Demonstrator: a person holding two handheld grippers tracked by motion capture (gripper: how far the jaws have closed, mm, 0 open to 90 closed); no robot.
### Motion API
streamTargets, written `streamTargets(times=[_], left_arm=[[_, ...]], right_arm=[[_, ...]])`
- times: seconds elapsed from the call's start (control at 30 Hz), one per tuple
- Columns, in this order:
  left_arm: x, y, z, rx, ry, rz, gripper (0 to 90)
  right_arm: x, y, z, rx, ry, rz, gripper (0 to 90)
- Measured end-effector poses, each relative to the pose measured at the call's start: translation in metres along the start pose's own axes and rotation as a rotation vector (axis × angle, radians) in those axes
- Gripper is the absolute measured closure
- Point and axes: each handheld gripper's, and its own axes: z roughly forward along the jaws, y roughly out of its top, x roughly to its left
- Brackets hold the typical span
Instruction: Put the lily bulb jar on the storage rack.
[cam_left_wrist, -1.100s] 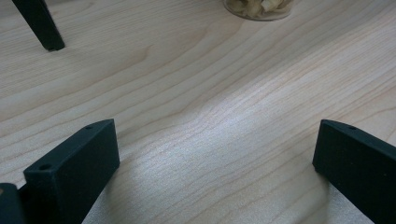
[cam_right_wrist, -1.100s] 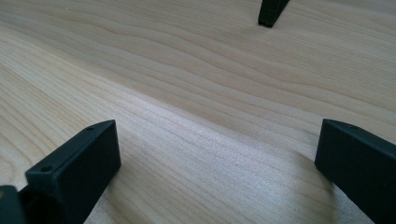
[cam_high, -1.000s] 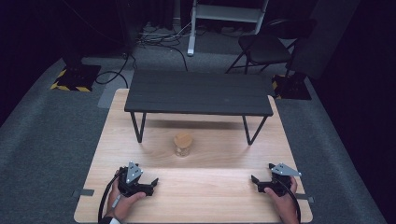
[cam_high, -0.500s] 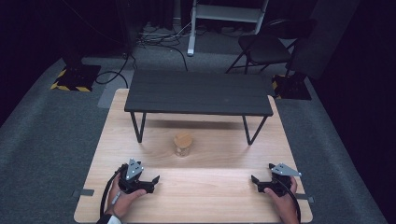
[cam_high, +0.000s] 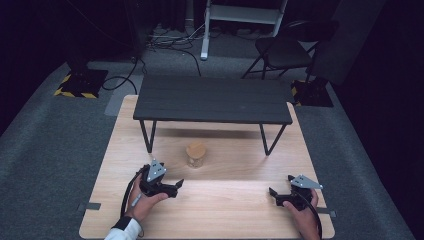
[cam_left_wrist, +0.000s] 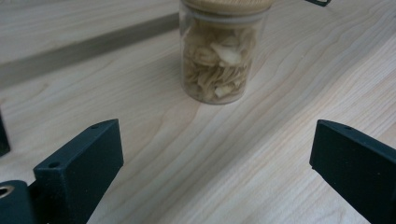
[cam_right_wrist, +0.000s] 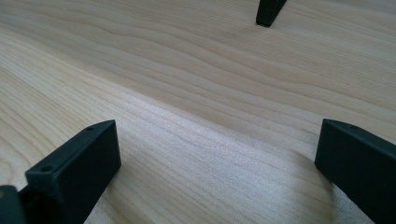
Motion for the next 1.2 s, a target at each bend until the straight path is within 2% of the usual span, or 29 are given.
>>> streamTargets(times=[0.53, 0.8, 0.9, 1.03, 1.13, 1.2], left_arm=[[0.003, 0.043, 0.027, -0.001, -0.079, 0.044, 2.8], [0.005, 0.051, 0.044, -0.008, -0.079, 0.034, 2.9], [0.006, 0.050, 0.049, -0.020, -0.076, 0.026, 3.1], [0.006, 0.049, 0.056, -0.006, -0.069, 0.031, 3.2], [0.002, 0.044, 0.063, -0.044, -0.046, 0.042, 5.3], [0.003, 0.049, 0.067, -0.040, -0.055, 0.043, 4.3]], right_arm=[[0.000, 0.000, 0.000, 0.000, -0.002, 0.002, 0.0], [0.001, 0.000, 0.000, 0.000, -0.003, 0.003, 0.0], [0.001, 0.000, 0.000, 0.000, -0.003, 0.003, 0.0], [0.001, 0.000, 0.000, 0.000, -0.003, 0.003, 0.0], [0.001, 0.000, 0.000, 0.000, -0.004, 0.005, 0.0], [0.001, 0.000, 0.000, 0.000, -0.005, 0.005, 0.0]])
